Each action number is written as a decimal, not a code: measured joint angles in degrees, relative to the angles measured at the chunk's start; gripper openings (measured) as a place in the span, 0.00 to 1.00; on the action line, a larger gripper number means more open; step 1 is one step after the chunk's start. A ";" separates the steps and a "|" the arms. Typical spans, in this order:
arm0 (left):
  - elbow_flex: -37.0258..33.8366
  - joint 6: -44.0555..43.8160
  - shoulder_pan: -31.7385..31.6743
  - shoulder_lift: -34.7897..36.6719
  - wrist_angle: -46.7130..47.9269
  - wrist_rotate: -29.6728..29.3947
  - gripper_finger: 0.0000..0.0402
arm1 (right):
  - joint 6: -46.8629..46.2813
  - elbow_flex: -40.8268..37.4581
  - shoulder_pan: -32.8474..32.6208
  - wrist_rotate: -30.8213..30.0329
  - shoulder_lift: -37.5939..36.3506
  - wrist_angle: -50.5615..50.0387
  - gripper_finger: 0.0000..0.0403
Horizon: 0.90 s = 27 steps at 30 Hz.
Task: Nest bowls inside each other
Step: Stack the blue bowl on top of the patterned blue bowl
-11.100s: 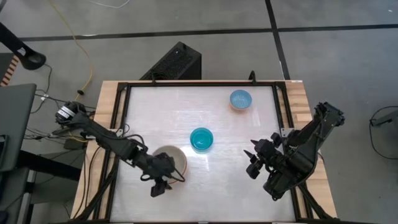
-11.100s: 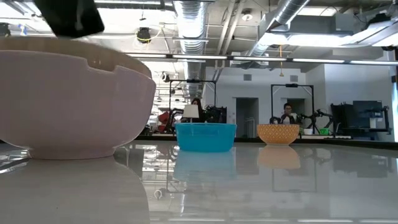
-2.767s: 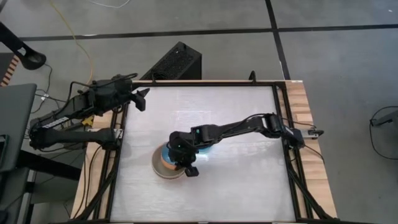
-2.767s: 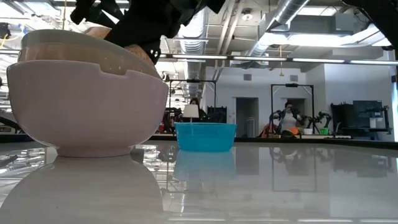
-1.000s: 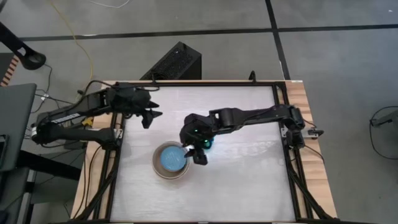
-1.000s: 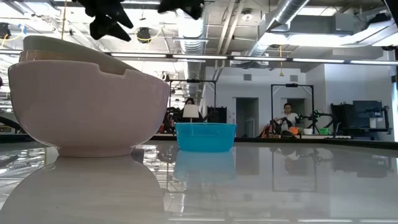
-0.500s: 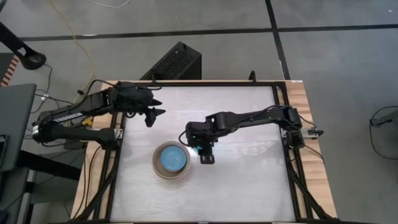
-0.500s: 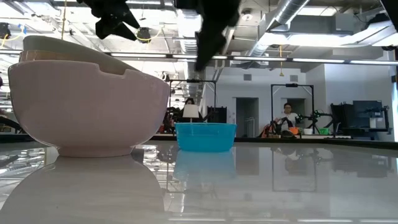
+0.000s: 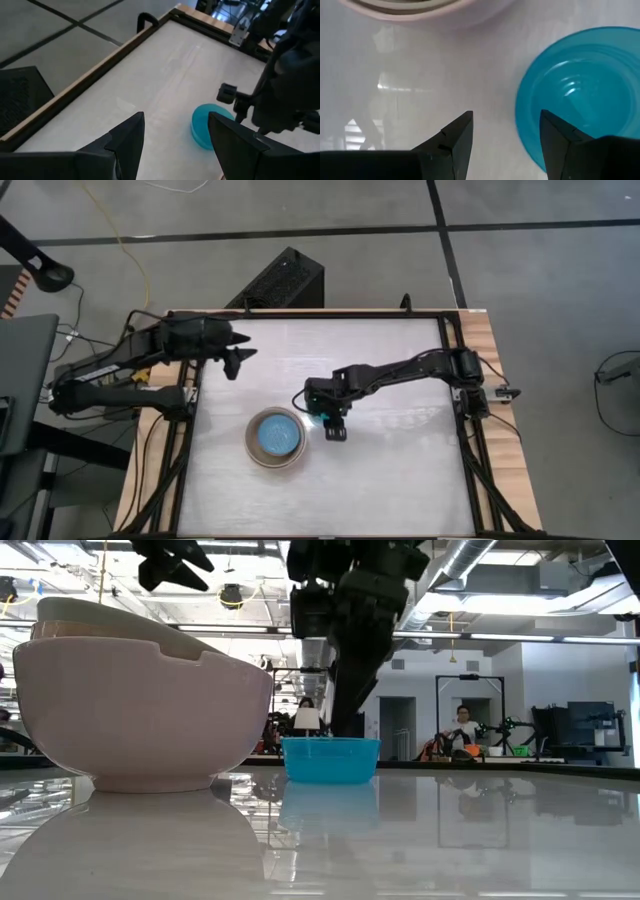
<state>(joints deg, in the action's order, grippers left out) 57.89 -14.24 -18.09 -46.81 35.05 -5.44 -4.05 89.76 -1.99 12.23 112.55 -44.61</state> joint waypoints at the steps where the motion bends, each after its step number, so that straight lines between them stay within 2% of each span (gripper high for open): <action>1: 0.00 -0.02 0.00 0.29 0.08 -0.29 0.52 | 0.00 -0.45 0.32 -0.07 0.00 0.53 0.47; 7: 0.00 -0.59 0.00 1.47 0.09 -1.31 0.52 | -0.63 -4.69 1.61 0.02 -0.03 2.95 0.43; 12: 0.00 -0.59 0.00 1.51 0.07 -1.45 0.52 | -2.08 -8.53 1.76 0.23 -0.09 6.29 0.34; 15: 0.00 -0.59 0.00 1.51 0.02 -1.47 0.52 | -3.02 -9.57 1.81 1.64 -0.09 8.17 0.24; 19: 0.00 -1.25 0.00 1.50 0.02 -1.99 0.52 | -4.62 -10.08 2.25 5.05 -0.11 10.73 0.05; 27: 0.00 -1.96 0.00 1.51 0.04 -2.14 0.52 | -8.18 -10.08 3.31 9.17 -3.26 17.41 0.00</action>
<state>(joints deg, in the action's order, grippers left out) 57.89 -16.20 -18.09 -45.30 35.09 -7.57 -12.24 79.68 1.32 21.40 109.30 -27.20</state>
